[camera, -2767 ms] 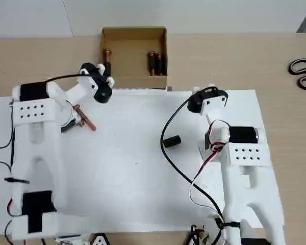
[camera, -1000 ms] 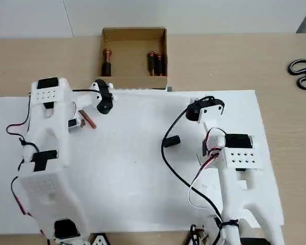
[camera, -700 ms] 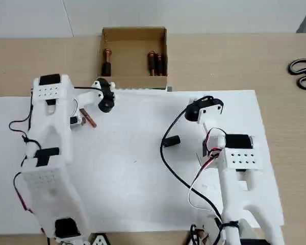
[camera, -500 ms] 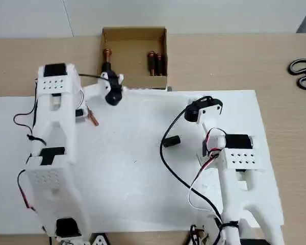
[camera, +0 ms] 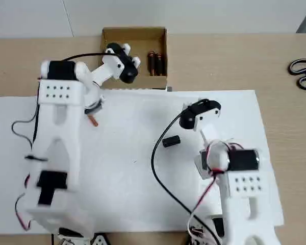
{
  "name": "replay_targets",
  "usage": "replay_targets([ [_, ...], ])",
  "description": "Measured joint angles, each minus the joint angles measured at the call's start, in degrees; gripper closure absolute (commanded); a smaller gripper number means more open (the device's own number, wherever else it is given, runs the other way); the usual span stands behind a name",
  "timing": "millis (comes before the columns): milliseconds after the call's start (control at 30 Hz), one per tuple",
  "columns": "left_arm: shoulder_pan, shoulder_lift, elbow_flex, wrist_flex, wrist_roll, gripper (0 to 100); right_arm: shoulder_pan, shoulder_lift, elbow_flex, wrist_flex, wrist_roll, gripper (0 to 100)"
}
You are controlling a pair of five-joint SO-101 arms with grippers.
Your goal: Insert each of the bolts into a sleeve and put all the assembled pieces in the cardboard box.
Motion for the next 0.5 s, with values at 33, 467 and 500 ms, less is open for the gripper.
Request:
replay_targets([
  [33, 1.3, -2.1, 0.9, 0.0, 4.6, 99, 0.0, -2.0, 0.0, 1.1, 0.0, 99.5],
  [467, 6.7, -22.6, 2.5, 0.1, 28.9, 99, 0.1, -28.7, 4.2, 3.9, -1.8, 99.6],
  [500, 7.0, -24.3, 3.2, 0.1, 29.1, 99, 0.1, -31.2, 5.4, 3.5, -1.8, 99.6],
])
